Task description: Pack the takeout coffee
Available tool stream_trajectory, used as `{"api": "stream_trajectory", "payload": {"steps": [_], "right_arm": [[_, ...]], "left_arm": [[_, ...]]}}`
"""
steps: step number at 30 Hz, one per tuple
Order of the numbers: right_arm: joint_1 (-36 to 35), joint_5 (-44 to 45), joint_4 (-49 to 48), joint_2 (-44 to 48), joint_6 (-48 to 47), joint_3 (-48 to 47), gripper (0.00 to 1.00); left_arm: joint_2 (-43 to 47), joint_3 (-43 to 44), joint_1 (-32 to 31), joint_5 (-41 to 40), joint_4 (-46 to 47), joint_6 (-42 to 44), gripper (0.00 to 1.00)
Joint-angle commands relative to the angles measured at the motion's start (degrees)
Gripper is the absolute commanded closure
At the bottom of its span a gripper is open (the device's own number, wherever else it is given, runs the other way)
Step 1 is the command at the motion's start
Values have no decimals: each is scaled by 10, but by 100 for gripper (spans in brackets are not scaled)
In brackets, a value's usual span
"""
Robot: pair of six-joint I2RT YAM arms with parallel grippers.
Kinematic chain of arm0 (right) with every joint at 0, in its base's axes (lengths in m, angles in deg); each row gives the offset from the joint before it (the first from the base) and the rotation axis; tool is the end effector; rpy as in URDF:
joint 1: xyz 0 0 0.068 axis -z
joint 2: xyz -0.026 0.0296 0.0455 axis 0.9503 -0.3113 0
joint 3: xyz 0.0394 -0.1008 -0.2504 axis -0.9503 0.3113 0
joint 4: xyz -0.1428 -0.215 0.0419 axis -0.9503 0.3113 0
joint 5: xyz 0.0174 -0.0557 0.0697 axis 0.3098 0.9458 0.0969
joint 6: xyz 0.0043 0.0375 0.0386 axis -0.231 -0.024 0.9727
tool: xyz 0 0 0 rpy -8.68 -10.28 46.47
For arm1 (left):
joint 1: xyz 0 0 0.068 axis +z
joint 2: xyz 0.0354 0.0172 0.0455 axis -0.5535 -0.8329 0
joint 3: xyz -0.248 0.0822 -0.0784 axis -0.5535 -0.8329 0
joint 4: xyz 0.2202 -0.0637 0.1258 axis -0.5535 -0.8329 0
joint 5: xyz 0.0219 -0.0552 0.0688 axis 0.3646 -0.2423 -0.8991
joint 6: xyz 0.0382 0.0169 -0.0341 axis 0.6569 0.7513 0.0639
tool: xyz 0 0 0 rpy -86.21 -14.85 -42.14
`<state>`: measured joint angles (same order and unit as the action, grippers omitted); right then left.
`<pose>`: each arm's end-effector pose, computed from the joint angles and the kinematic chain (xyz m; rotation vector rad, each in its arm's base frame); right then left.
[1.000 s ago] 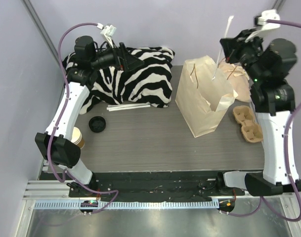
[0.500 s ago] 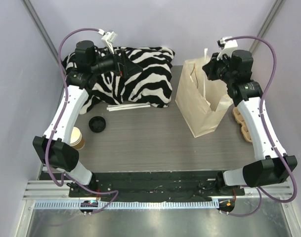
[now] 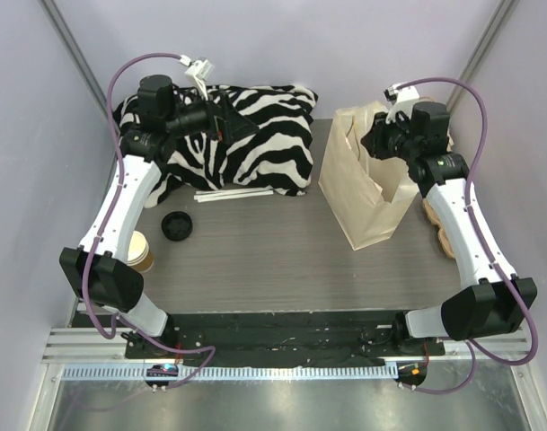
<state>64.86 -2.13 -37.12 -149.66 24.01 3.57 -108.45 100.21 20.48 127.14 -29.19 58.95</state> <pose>0.3048 0.0464 0.4083 -0.3111 1.9045 0.3052 0.3416 -0.1057 0.4509 0.4903 1.7808 -1.1120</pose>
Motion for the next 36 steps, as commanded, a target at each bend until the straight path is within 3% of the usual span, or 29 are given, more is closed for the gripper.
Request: {"api": "stream_trajectory", "payload": {"steps": [1,4,12,15,19,20,25,28,31,36], "right_arm": [[1,-14,26,1,-3,-34,68],[1,-12,45,0,0,-52,64],[0,3,68,-6,14,-165,41],[0,-3,68,-22,38,-227,30],[-1,-45,61,-59,64,-316,4],[-2,-61,57,-67,73,-350,2],[-34,-101,42,-131,111,-435,0],[-84,-115,46,-150,113,-453,0],[-147,-118,64,-147,87,-443,0],[-216,-114,69,-131,68,-350,0]], "left_arm": [[6,17,0,-20,-35,31,6],[-4,25,3,-26,-56,33,6],[-31,63,17,-41,-108,34,5],[-43,84,25,-50,-147,38,0],[-68,136,48,-58,-224,61,0],[-71,152,54,-58,-247,65,0],[-78,192,100,-65,-318,104,0],[-79,211,116,-123,-382,136,0],[-79,226,129,-153,-469,176,0],[-54,190,148,-201,-505,193,0]]}}
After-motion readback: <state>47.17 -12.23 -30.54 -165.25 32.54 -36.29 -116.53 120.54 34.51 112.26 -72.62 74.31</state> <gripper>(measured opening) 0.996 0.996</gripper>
